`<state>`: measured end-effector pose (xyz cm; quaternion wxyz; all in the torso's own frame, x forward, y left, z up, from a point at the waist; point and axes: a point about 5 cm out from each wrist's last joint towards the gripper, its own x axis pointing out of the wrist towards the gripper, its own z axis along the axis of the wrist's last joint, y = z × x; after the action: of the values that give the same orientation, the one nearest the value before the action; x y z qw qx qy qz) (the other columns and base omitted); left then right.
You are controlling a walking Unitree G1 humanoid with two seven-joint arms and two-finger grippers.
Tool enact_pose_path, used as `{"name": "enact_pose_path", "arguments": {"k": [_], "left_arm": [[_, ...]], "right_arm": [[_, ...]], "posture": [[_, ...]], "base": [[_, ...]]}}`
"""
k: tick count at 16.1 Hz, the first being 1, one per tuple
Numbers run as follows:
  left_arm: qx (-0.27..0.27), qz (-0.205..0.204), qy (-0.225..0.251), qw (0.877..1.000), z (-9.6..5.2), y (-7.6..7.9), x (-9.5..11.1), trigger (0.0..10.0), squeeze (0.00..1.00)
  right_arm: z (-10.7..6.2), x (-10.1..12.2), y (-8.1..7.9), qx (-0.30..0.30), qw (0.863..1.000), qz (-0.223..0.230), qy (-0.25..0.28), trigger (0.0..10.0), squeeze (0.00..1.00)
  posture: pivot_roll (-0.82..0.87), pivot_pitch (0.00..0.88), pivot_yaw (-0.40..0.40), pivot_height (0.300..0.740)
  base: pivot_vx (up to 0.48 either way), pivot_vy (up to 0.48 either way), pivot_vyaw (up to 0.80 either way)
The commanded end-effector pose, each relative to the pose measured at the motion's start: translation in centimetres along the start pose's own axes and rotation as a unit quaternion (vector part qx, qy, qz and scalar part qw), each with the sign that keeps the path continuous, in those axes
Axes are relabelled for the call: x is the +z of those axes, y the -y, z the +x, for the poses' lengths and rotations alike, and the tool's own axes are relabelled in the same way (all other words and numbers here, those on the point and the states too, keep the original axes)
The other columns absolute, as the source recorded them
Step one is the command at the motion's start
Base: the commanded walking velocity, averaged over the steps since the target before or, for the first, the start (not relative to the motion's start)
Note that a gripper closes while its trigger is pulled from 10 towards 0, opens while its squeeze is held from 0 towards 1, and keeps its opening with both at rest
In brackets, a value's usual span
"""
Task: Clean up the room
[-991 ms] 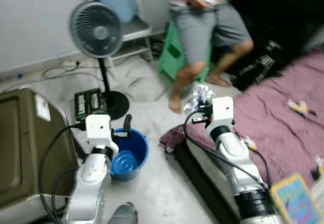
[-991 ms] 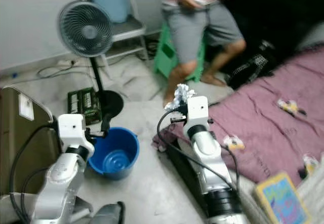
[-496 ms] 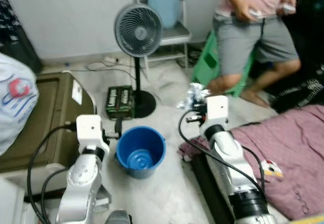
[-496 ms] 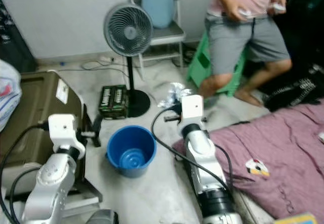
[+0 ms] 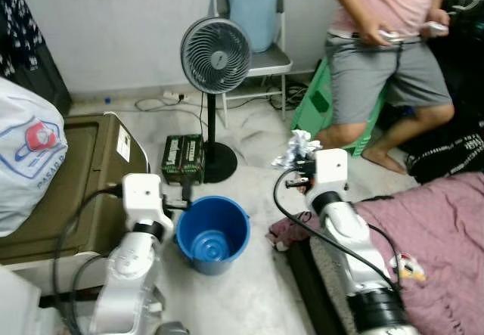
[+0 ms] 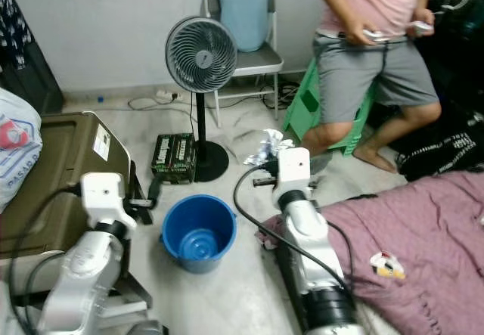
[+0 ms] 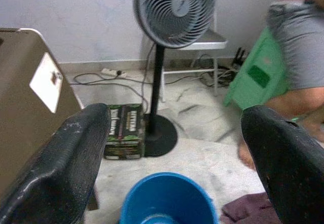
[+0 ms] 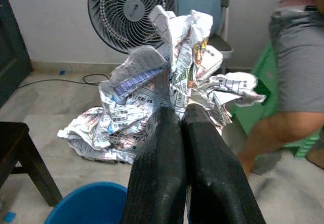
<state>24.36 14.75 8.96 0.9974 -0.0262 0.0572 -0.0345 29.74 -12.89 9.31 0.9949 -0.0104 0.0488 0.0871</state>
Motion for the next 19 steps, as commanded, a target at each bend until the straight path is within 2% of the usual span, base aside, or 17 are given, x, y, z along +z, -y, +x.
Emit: {"name": "enact_pose_path", "arguments": {"k": [1, 12, 14, 19], "left_arm": [[-0.013, -0.007, 0.012, 1.0, 0.13, 0.57, 0.52, 10.0, 0.0], [-0.011, -0.006, 0.009, 1.0, 0.16, 0.62, 0.47, 10.0, 0.0], [-0.009, -0.003, 0.014, 1.0, 0.21, 0.65, 0.57, 10.0, 0.0], [0.001, 0.001, 0.014, 1.0, 0.25, 0.48, 0.54, 10.0, 0.0]], "right_arm": [[0.16, 0.05, 0.37, -0.002, 1.0, -0.003, -0.002, 10.0, 0.0], [0.18, -0.1, 0.38, -0.004, 1.0, 0.007, -0.003, 10.0, 0.0], [0.14, -0.04, 0.35, -0.001, 1.0, -0.003, 0.0, 10.0, 0.0], [0.11, -0.06, 0.17, 0.002, 1.0, -0.007, 0.001, 10.0, 0.0]], "posture": [[0.0, 0.0, -0.073, 0.74], [0.0, 0.0, -0.072, 0.74], [0.0, 0.0, -0.071, 0.74], [0.0, 0.0, -0.07, 0.74]], "base": [[0.382, 0.0, 0.0], [0.377, 0.0, 0.0], [0.0, 0.0, 0.0], [0.0, 0.0, 0.8]]}}
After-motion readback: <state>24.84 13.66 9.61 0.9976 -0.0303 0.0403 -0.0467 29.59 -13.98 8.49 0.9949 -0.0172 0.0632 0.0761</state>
